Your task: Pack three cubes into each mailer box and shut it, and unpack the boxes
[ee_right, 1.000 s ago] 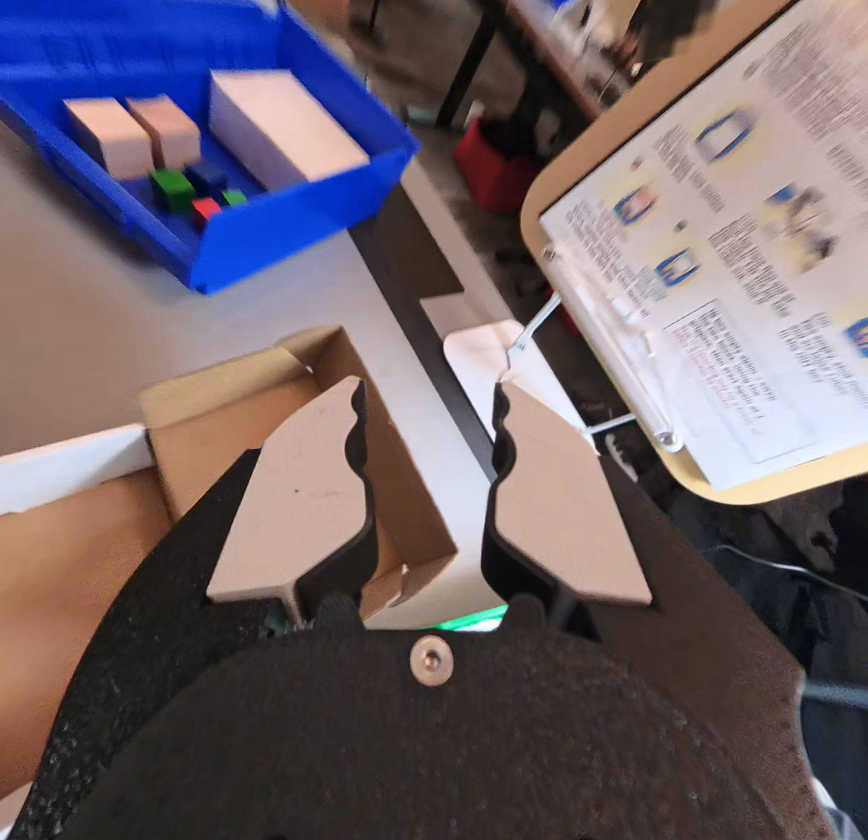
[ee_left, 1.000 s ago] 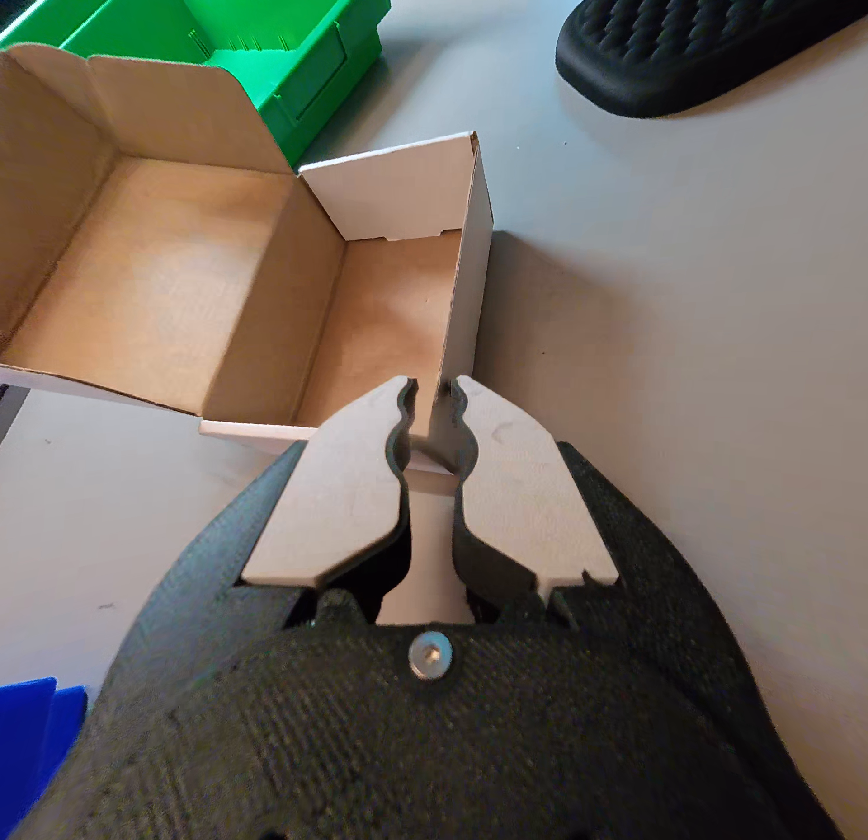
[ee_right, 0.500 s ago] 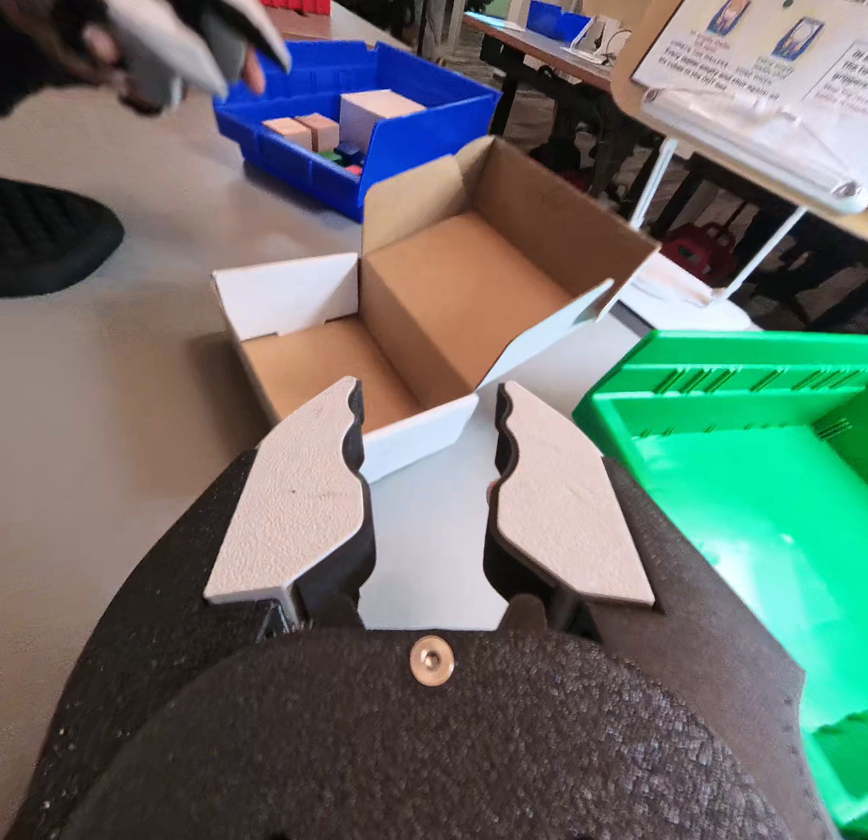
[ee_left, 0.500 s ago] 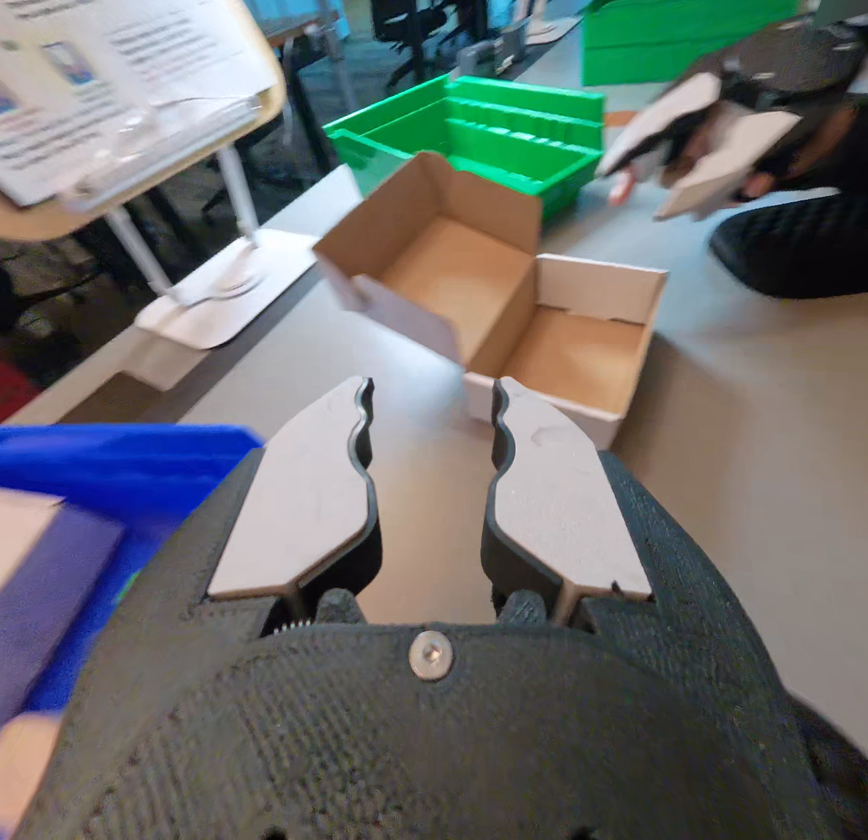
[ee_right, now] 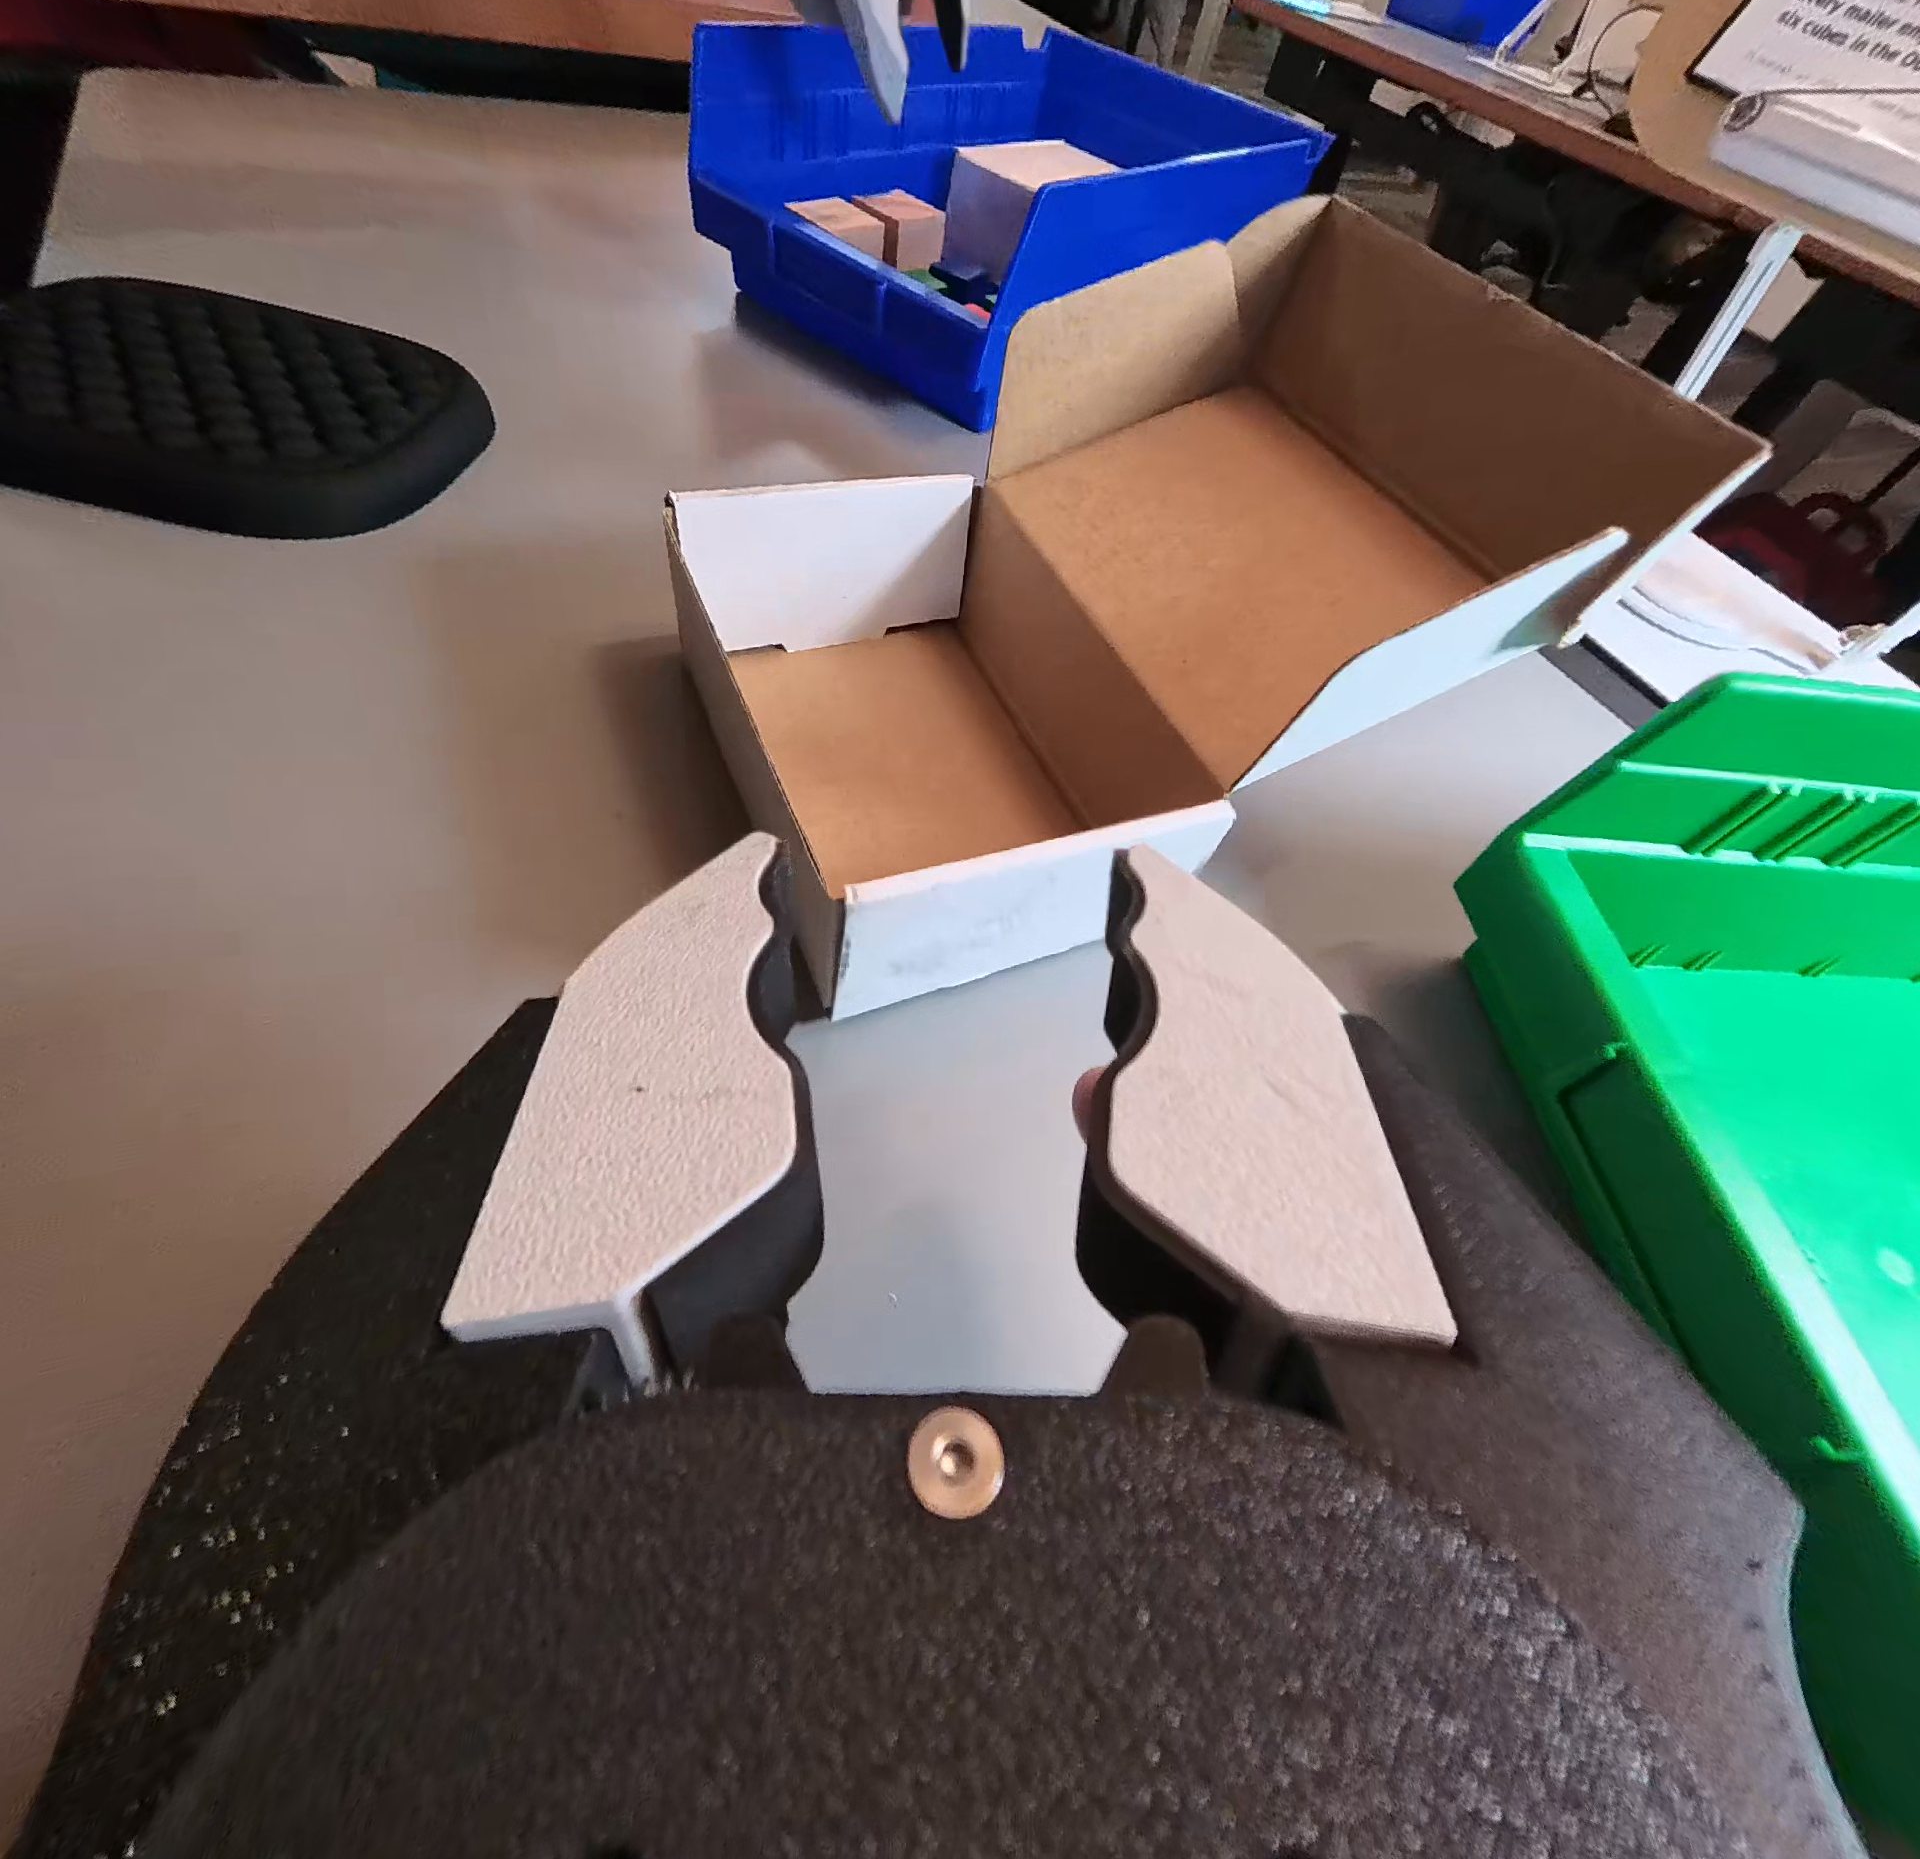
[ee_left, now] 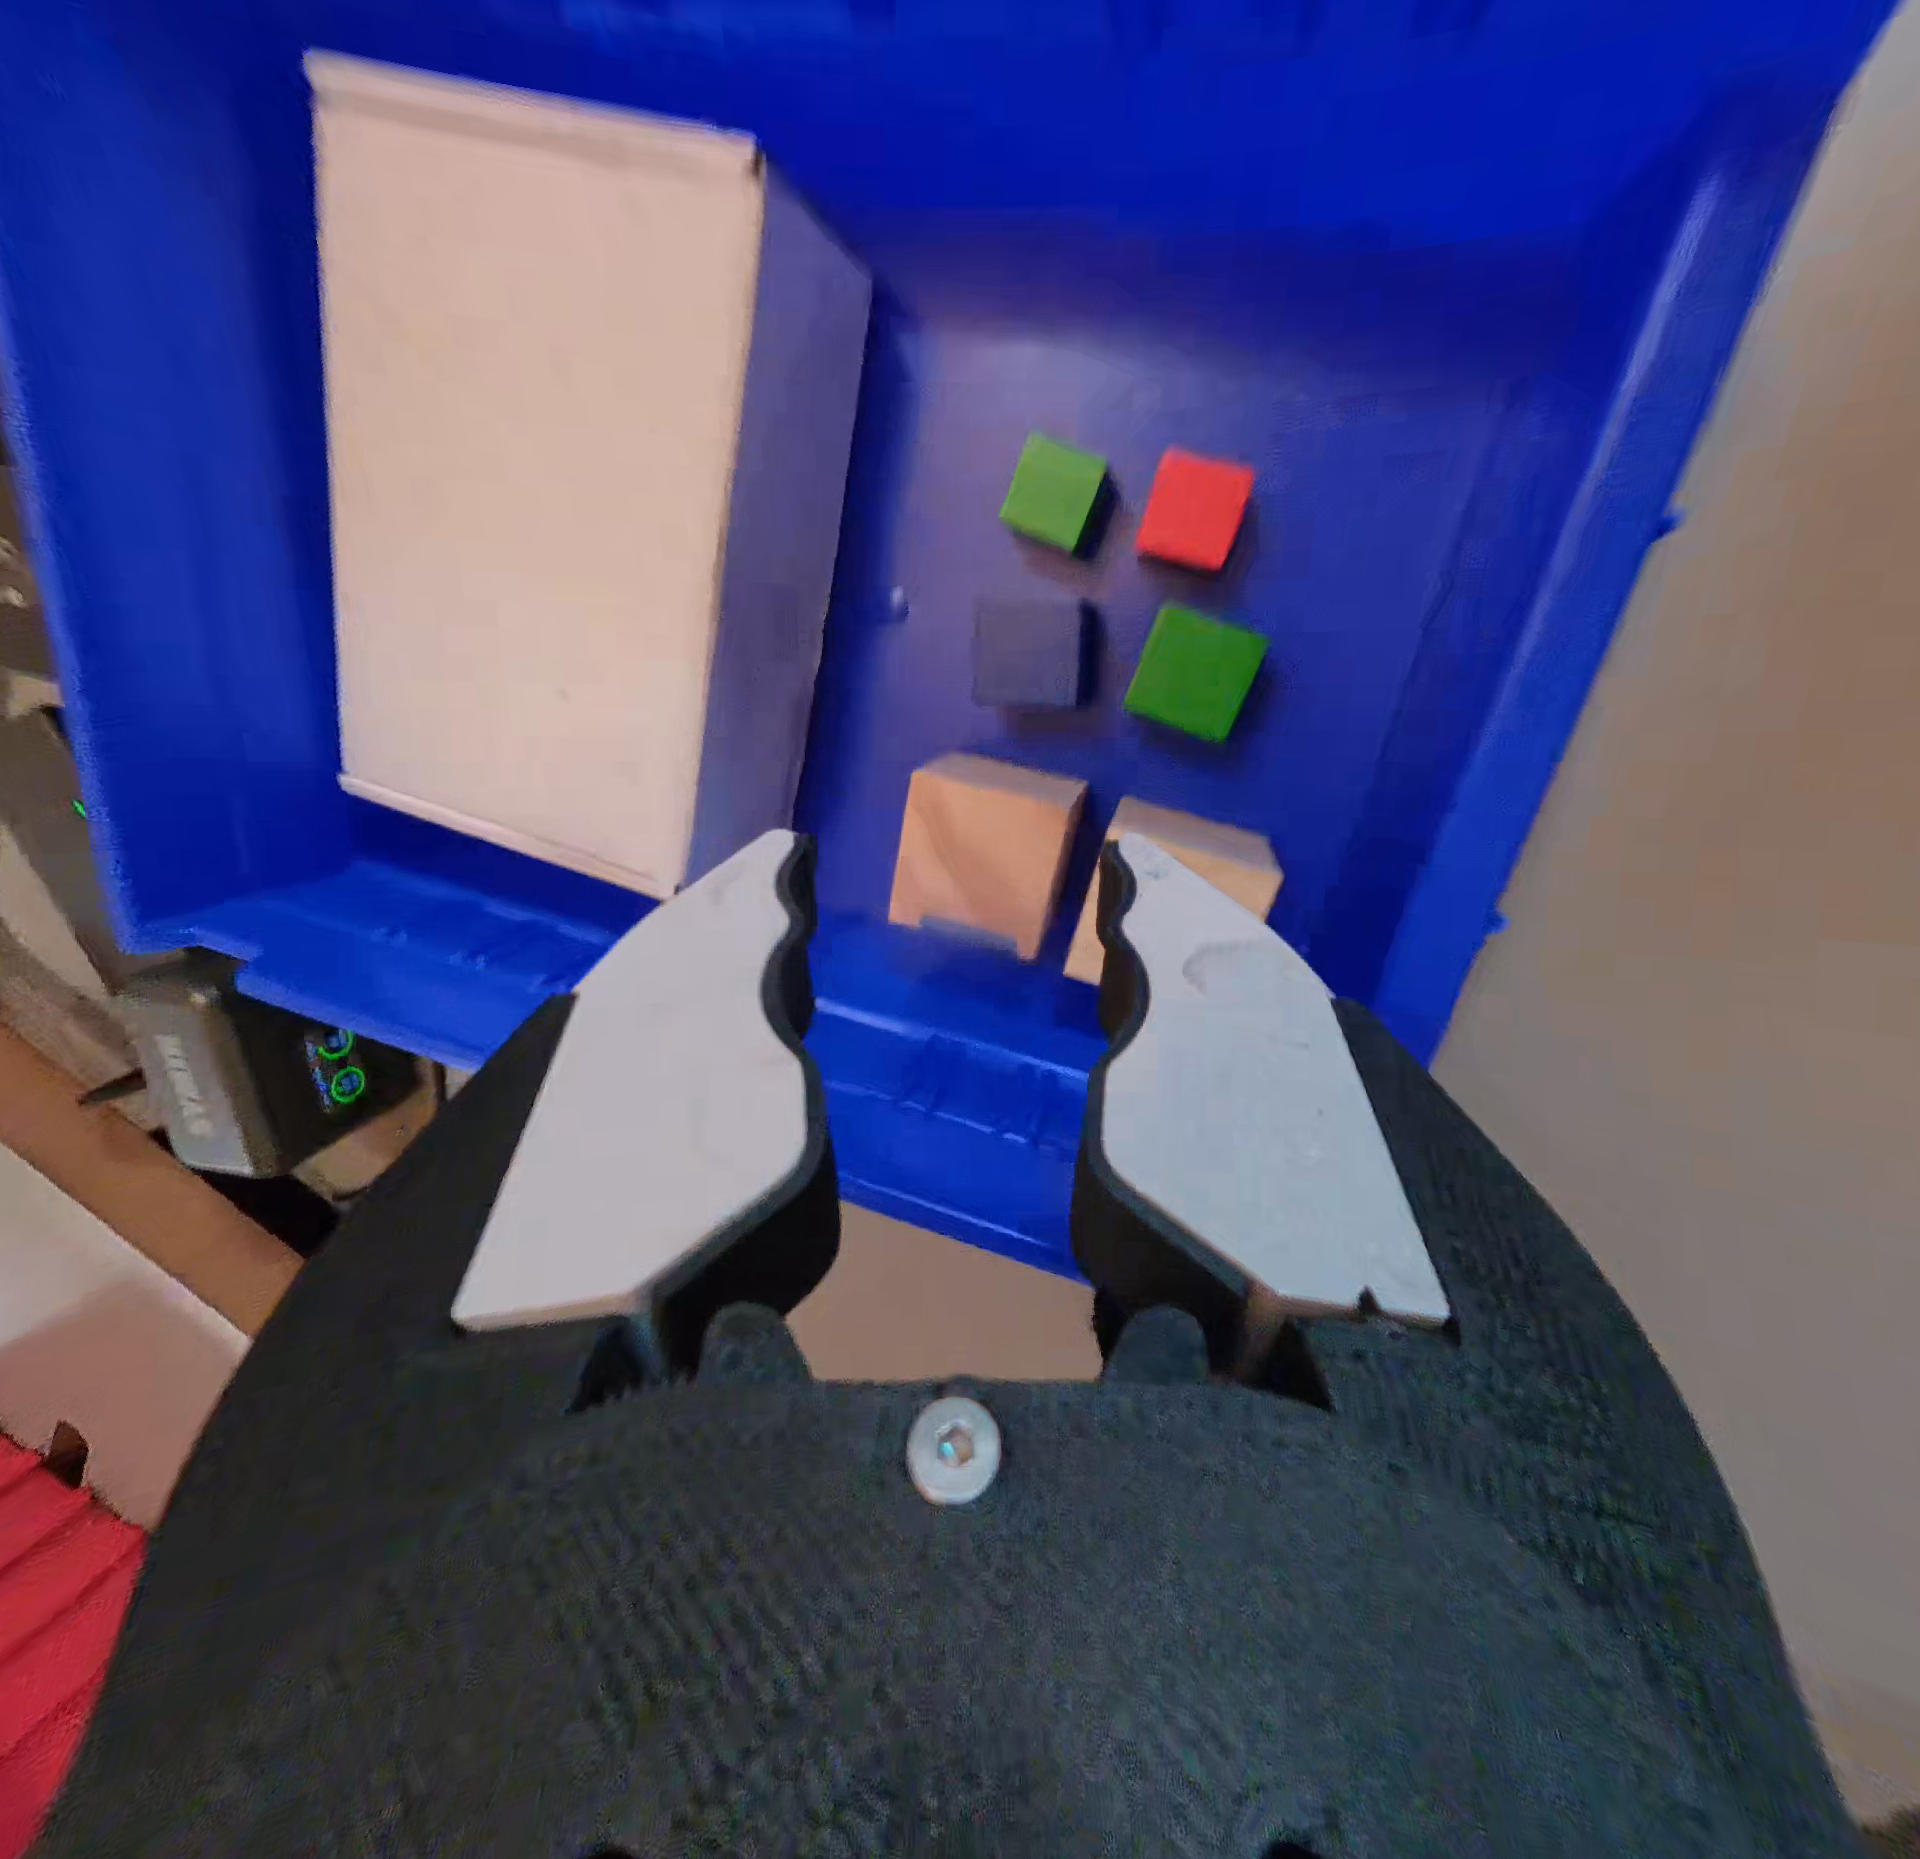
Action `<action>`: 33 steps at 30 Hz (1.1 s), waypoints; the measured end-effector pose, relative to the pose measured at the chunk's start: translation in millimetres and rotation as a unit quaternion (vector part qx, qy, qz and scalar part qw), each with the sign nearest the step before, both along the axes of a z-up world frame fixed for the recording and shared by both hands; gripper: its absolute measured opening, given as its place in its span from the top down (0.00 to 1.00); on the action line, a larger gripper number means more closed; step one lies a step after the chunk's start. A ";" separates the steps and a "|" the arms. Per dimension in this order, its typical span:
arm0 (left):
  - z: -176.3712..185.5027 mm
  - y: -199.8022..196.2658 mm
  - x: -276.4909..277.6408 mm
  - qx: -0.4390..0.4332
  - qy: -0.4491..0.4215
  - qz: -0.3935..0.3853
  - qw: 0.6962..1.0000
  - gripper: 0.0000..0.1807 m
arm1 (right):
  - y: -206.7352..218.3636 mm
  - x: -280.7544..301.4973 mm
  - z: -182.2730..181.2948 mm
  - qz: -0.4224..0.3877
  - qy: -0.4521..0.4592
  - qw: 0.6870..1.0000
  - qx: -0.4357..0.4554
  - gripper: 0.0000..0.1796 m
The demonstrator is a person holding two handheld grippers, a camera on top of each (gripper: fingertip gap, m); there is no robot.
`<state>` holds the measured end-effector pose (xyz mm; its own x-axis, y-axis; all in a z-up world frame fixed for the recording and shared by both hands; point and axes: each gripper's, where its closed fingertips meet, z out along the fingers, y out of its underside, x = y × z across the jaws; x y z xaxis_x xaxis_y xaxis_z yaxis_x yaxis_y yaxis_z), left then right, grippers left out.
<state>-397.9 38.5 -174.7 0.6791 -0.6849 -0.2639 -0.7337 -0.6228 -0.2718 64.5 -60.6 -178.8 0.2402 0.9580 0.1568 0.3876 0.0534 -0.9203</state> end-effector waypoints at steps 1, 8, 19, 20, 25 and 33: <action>-6.7 1.0 -6.9 -0.019 0.013 0.001 1.000 0.71 | 0.6 1.0 -1.3 -0.001 -0.002 1.000 0.000 0.68; -40.0 -0.9 -22.0 -0.119 0.075 -0.008 0.990 0.73 | 4.0 4.2 -5.5 -0.005 -0.003 1.000 -0.004 0.70; -57.0 1.4 -22.4 -0.151 0.073 0.009 0.986 0.78 | 6.5 5.7 -8.3 -0.012 -0.005 1.000 0.002 0.72; -54.6 2.0 -20.4 -0.147 0.072 0.008 0.987 0.78 | 6.6 5.7 -8.3 -0.013 -0.005 1.000 0.001 0.72; -19.6 5.2 9.8 -0.097 0.074 -0.031 0.992 0.78 | 7.8 6.4 -8.0 -0.017 -0.004 1.000 0.003 0.72; 55.5 -12.4 129.9 -0.040 0.066 -0.150 0.986 0.78 | 3.5 3.0 -7.8 -0.011 -0.008 1.000 0.010 0.72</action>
